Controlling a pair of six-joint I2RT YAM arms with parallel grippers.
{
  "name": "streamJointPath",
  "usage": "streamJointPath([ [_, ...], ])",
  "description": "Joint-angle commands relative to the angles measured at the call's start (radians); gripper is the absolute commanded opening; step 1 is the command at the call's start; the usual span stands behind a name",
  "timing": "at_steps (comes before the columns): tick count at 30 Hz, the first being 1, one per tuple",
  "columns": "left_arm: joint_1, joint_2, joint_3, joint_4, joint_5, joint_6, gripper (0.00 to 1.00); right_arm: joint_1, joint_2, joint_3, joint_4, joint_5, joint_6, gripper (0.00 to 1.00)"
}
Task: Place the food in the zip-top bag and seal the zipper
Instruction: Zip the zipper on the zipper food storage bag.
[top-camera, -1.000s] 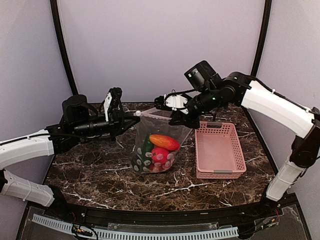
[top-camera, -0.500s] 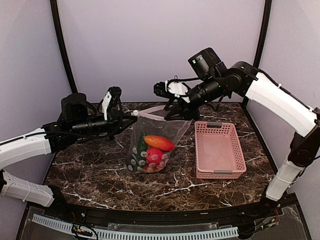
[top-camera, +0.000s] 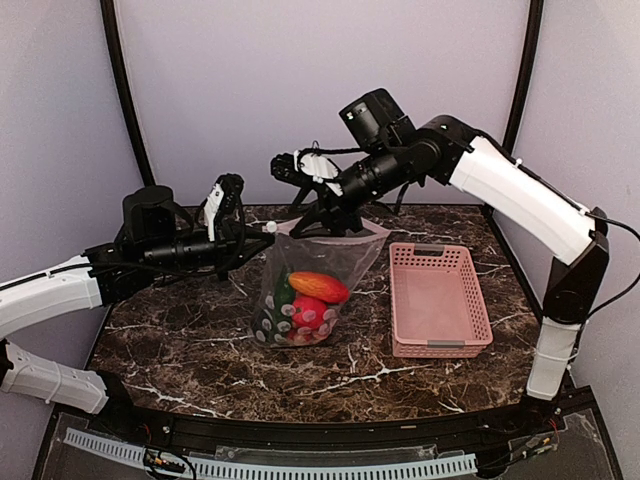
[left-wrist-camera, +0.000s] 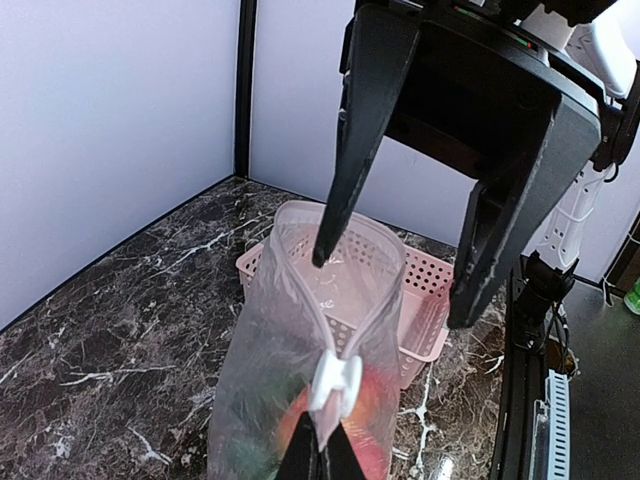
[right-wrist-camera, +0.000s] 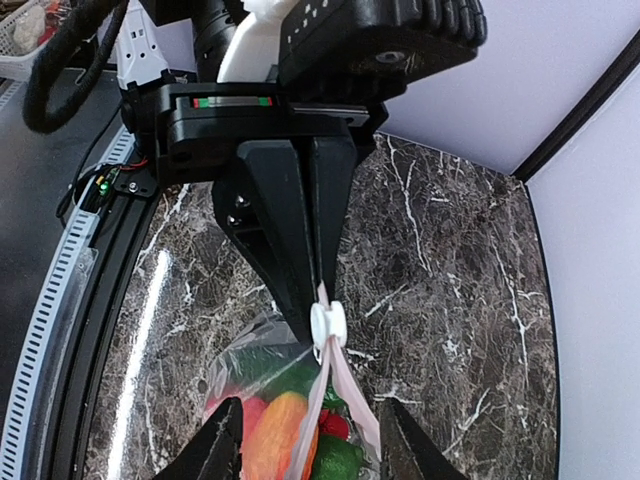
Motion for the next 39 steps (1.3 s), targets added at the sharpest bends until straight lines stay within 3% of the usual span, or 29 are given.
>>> streamJointPath([
  [1,0.004,-0.031,0.039,-0.026,0.024,0.024,0.01,0.017,0.034,0.077,0.0,-0.061,0.023,0.45],
  [20,-0.001,-0.047,0.044,-0.058,0.097,0.048,0.01,0.049,0.11,0.121,-0.012,-0.074,0.03,0.44],
  [33,-0.005,-0.043,0.037,-0.057,0.086,0.06,0.01,0.051,0.106,0.113,-0.011,-0.065,0.038,0.07],
  [36,-0.006,-0.039,0.033,-0.047,0.102,0.059,0.02,0.05,0.103,0.114,-0.009,-0.068,0.041,0.03],
  [39,-0.008,-0.034,0.024,-0.011,0.131,0.056,0.1,0.05,0.1,0.117,-0.008,-0.07,0.042,0.02],
])
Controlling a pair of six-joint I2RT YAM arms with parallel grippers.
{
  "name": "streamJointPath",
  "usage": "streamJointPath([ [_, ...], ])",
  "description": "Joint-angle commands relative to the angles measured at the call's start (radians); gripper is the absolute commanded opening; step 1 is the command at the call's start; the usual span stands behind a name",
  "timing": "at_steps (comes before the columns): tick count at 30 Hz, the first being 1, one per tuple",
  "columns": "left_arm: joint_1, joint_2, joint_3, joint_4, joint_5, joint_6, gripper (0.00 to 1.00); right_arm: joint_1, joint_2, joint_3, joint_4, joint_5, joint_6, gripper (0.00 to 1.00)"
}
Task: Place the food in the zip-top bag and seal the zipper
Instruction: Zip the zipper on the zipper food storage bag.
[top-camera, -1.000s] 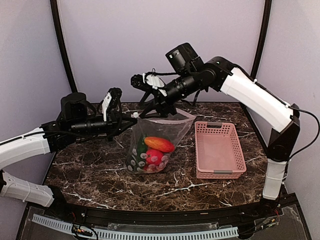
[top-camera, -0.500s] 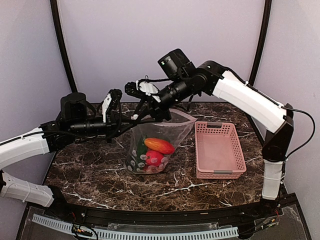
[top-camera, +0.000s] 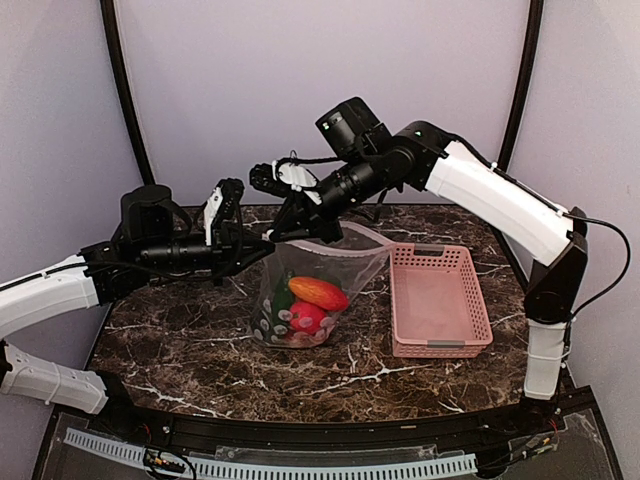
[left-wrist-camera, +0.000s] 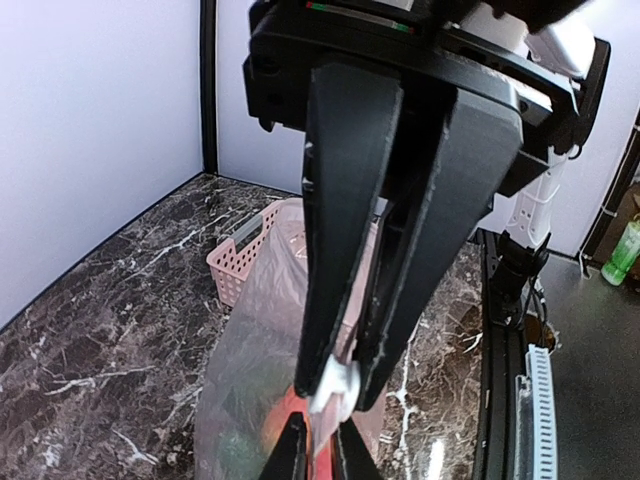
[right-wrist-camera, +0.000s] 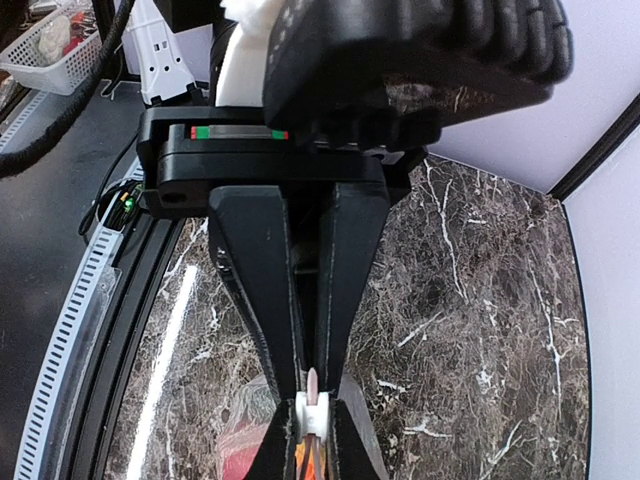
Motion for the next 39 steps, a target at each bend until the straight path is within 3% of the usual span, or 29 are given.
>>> streamJointPath([
  [1,-0.009,-0.016,0.011,0.055,0.05,0.01,0.12,0.008,-0.007,0.022,-0.001,-0.01,0.009,0.02],
  [15,-0.011,0.017,0.013,0.09,0.077,0.01,0.1,0.007,-0.002,0.022,-0.002,-0.012,0.017,0.02],
  [35,-0.013,0.015,-0.049,0.115,0.084,0.093,0.28,0.008,-0.011,0.015,-0.002,0.001,0.014,0.01],
  [39,-0.013,0.021,-0.052,0.125,0.085,0.092,0.22,0.007,-0.009,0.016,-0.003,0.001,0.013,0.01],
])
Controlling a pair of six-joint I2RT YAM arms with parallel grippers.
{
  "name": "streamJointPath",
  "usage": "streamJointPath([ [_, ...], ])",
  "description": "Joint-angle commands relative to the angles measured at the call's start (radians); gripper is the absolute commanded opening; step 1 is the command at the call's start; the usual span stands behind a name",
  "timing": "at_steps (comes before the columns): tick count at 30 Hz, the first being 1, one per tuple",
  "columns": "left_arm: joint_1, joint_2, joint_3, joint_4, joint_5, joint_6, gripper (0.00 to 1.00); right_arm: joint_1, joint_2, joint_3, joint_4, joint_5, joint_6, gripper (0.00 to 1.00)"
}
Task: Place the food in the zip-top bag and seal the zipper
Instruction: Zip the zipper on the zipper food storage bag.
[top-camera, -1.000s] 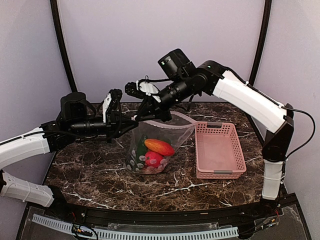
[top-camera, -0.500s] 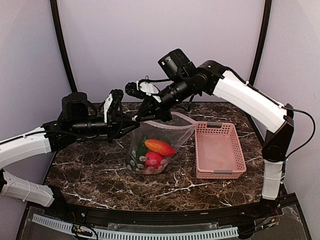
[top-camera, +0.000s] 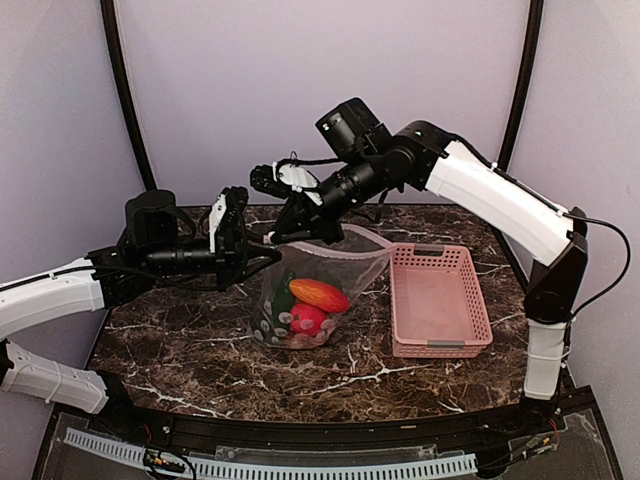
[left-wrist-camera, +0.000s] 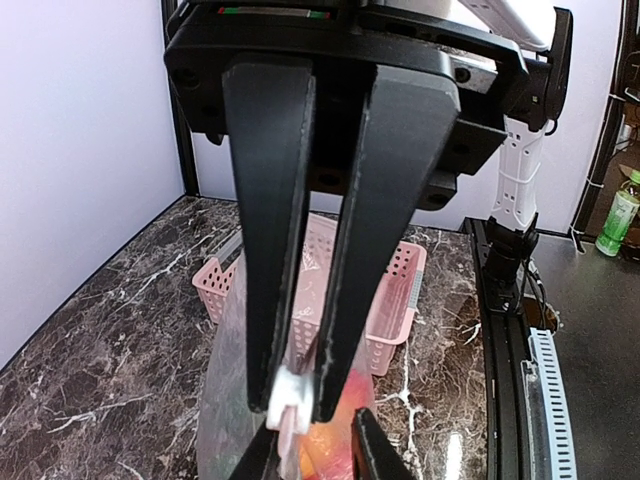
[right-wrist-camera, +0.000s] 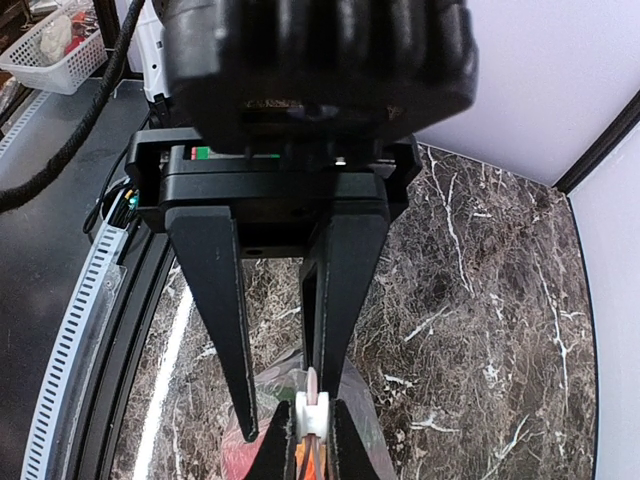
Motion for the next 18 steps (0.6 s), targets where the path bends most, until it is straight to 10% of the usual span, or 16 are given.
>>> streamJointPath([
  [1,-0.003,-0.001,-0.018,0.044,0.021,0.007,0.21,0.007,-0.009,0.014,0.015,0.001,0.004,0.01],
  [18,-0.002,-0.022,-0.046,0.078,-0.092,-0.021,0.01,-0.006,-0.013,-0.04,0.006,0.053,-0.003,0.01],
])
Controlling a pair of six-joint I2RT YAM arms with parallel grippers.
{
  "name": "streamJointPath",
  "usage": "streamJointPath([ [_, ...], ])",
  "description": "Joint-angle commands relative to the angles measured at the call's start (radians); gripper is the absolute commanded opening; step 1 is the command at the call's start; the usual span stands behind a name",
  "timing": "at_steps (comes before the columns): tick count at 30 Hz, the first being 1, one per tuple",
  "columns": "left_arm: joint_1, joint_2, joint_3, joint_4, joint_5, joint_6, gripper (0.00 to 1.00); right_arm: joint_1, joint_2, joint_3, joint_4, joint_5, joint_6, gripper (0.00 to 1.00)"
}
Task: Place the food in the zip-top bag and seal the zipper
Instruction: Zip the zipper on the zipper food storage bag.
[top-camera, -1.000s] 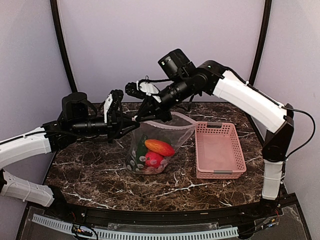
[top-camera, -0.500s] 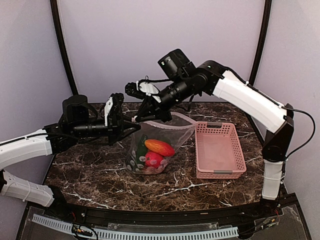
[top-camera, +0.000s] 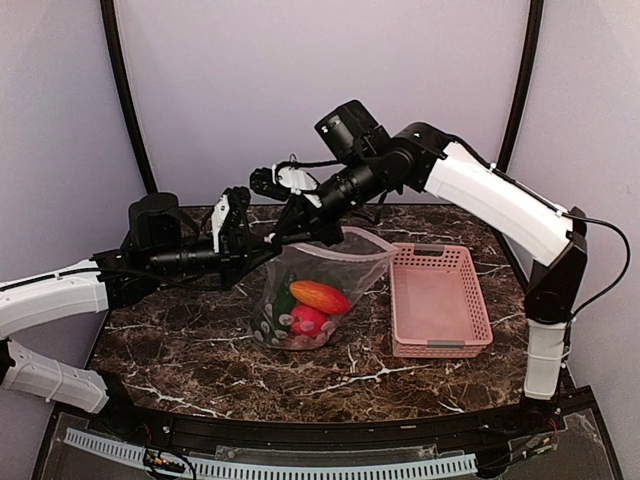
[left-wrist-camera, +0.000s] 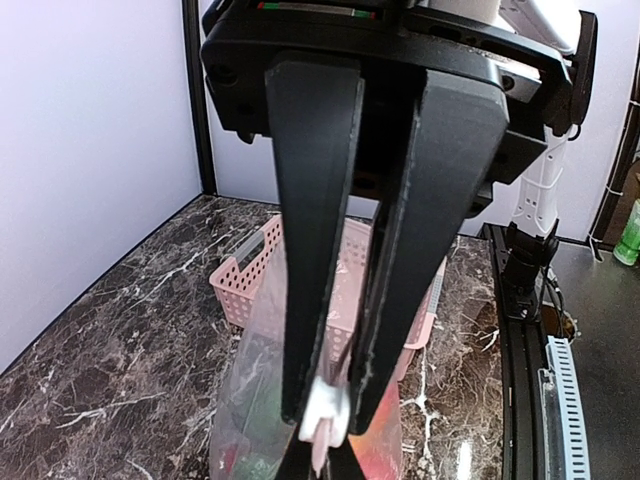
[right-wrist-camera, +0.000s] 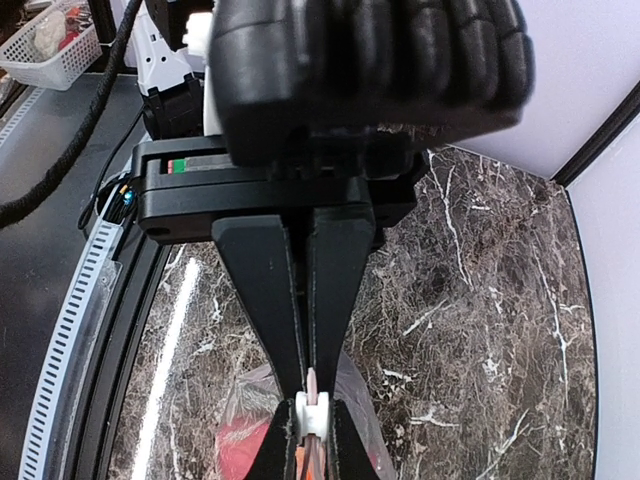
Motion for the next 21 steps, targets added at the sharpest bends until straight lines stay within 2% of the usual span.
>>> streamJointPath([
  [1,-0.002,-0.053,-0.033,0.019,-0.057,0.003,0.01,-0.014,-0.02,-0.045,0.008,0.035,-0.002,0.01],
  [11,0.001,-0.108,-0.073,-0.003,-0.143,0.026,0.01,-0.101,-0.112,-0.194,-0.013,0.069,-0.015,0.01],
  [21,0.015,-0.086,-0.076,0.01,-0.168,0.051,0.01,-0.21,-0.287,-0.468,-0.019,0.104,-0.054,0.0],
])
